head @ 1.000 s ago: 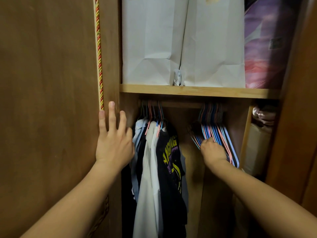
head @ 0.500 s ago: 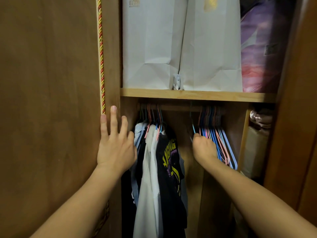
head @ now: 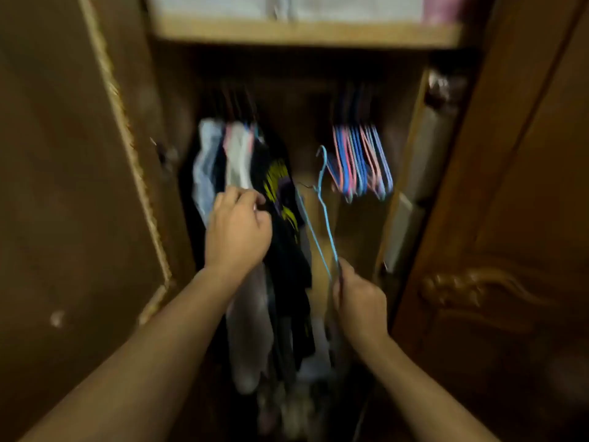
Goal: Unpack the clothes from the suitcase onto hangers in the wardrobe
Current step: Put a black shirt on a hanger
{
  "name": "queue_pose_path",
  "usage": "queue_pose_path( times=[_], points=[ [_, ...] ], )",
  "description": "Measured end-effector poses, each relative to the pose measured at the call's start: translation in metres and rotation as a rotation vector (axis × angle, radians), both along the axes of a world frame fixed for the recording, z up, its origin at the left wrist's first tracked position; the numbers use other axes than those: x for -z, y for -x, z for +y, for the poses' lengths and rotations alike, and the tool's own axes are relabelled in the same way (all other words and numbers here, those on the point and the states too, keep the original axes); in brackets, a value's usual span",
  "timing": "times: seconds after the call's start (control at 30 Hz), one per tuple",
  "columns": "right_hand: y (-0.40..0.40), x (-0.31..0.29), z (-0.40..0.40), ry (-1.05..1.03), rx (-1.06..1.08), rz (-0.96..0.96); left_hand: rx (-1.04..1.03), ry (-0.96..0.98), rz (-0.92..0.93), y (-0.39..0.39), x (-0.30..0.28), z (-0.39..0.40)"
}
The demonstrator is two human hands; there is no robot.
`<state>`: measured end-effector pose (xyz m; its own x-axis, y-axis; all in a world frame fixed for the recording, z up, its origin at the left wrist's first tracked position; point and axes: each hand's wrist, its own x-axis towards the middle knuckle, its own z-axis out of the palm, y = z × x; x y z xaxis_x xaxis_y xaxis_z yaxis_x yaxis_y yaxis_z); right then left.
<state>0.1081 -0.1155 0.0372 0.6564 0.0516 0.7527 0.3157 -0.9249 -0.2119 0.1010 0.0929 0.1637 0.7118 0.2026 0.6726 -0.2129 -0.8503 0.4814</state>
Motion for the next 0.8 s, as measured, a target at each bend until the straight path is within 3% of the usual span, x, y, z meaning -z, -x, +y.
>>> queue_pose_path(
  times=[0.2,0.37,0.43,0.53,0.6,0.7,0.8],
  points=[
    [0.187,0.144,-0.047,-0.144,0.043,0.364,0.33,0.833,0.768,0.05,0.2,-0.15],
    [0.305,0.218,-0.101,-0.337,0.161,0.654,0.554,1.058,1.258,0.145,0.304,-0.238],
    [0.346,0.238,-0.122,-0.498,0.232,0.743,0.606,1.009,1.42,0.179,0.331,-0.261],
    [0.395,0.264,-0.156,-0.965,0.401,0.83,0.679,0.722,1.617,0.234,0.363,-0.295],
    [0.43,0.28,-0.184,-1.274,0.547,0.776,0.778,0.512,1.711,0.278,0.381,-0.325],
    [0.47,0.295,-0.224,-1.758,0.528,0.667,0.976,0.282,1.803,0.349,0.401,-0.366],
    [0.507,0.309,-0.272,-1.932,0.678,0.538,1.163,0.032,1.821,0.414,0.421,-0.405]
  ],
)
